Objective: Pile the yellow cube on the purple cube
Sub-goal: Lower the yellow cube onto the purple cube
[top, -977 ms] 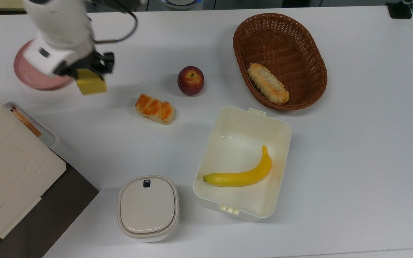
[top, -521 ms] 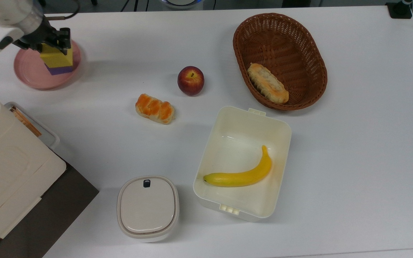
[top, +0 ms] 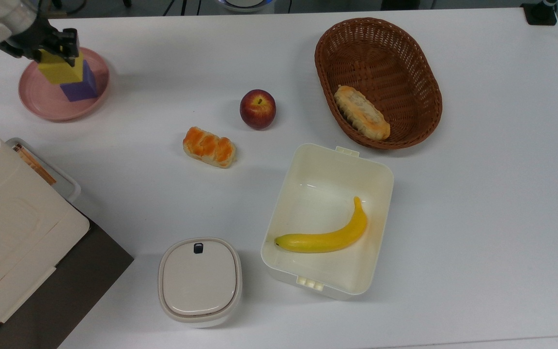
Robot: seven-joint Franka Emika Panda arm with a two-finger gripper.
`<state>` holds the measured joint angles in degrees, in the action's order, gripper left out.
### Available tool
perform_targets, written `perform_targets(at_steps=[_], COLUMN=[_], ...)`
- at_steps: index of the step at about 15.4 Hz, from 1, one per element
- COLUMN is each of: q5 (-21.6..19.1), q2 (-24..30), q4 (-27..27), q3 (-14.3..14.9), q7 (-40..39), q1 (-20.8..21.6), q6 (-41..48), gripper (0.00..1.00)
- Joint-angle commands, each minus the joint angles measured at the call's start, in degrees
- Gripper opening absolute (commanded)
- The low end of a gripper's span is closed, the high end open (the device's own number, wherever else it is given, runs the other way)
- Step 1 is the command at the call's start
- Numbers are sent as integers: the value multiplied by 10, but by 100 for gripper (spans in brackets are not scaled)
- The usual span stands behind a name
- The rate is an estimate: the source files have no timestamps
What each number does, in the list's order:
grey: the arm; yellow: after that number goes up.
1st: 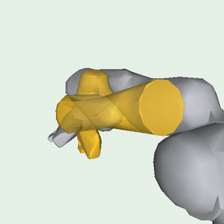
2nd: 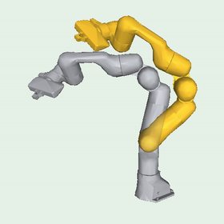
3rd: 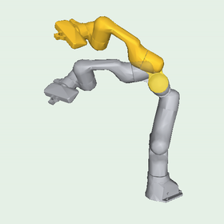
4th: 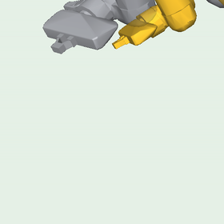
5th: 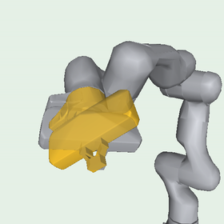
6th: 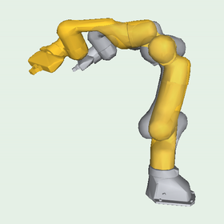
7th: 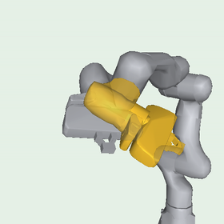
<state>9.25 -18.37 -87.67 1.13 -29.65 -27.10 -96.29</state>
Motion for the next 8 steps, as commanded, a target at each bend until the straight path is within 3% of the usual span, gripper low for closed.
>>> perform_targets(at_steps=[1, 8], q5=[-4, -1], q2=[97, 66], q4=[-148, -157], q3=[-2, -1], q7=[-37, -43], q1=[-21, -34], q6=[-91, -105], gripper=[3, 7])
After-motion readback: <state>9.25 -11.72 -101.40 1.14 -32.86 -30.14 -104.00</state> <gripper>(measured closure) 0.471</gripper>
